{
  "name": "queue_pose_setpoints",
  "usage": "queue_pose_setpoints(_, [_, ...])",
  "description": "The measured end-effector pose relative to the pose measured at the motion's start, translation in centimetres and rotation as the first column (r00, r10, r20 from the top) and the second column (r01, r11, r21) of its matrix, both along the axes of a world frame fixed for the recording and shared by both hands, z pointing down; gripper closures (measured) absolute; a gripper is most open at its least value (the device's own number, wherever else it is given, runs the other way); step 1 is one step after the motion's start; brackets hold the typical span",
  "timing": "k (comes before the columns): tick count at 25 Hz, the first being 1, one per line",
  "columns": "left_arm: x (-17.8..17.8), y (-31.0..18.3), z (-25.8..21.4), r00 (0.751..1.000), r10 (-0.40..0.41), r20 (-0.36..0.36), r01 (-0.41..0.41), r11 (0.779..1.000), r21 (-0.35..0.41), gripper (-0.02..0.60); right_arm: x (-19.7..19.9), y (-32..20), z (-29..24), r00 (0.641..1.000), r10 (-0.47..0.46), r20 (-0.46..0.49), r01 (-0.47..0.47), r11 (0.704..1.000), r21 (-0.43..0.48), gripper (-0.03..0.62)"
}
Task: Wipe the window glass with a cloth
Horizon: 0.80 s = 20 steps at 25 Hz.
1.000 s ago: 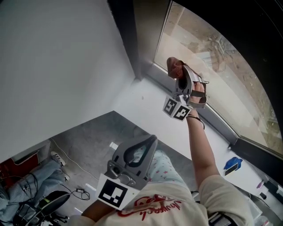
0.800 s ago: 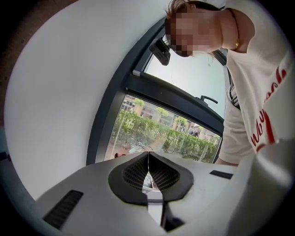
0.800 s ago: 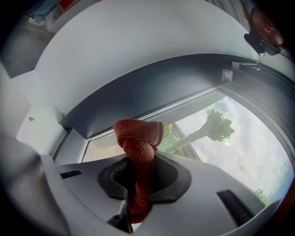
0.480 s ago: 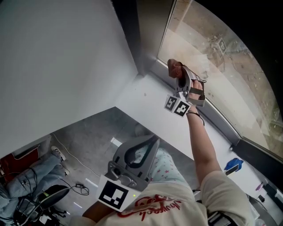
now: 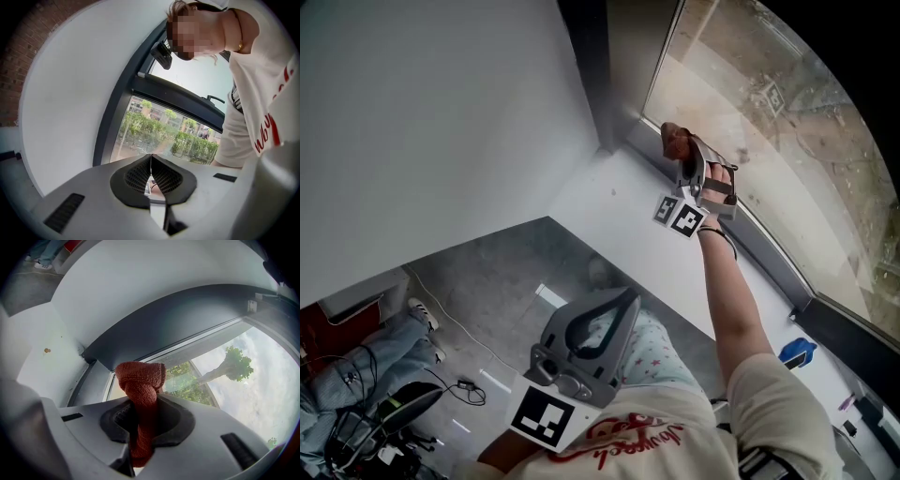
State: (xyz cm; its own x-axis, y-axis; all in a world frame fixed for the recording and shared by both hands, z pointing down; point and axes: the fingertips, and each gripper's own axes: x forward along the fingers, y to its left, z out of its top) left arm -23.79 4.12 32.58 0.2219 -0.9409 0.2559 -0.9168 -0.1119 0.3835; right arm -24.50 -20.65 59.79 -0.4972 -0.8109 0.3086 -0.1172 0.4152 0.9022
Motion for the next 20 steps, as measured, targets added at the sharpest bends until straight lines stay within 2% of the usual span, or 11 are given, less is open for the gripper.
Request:
queue_pose_setpoints(6, [0.1, 0.9, 0.2, 1.0, -0.021, 0.0, 0.021, 1.0, -0.015, 0.56, 0.2, -0.1, 4.0, 0.998, 0.021, -0.061, -0.027, 0.995, -0.092, 0.522])
queue_pose_setpoints(12, [-0.7, 1.2, 0.5, 0.999, -0.048, -0.005, 0.048, 0.999, -0.02, 0.56, 0.0, -0.1, 5.9, 0.994, 0.018, -0.105, -0.03, 0.993, -0.118, 0.522])
queue_pose_setpoints(20, [-0.9, 0.9, 1.0, 0.999, -0.052, -0.007, 0.052, 0.998, -0.025, 0.56, 0.1, 0.0, 10.2, 0.978, -0.005, -0.208, -0.033, 0.983, -0.181, 0.522])
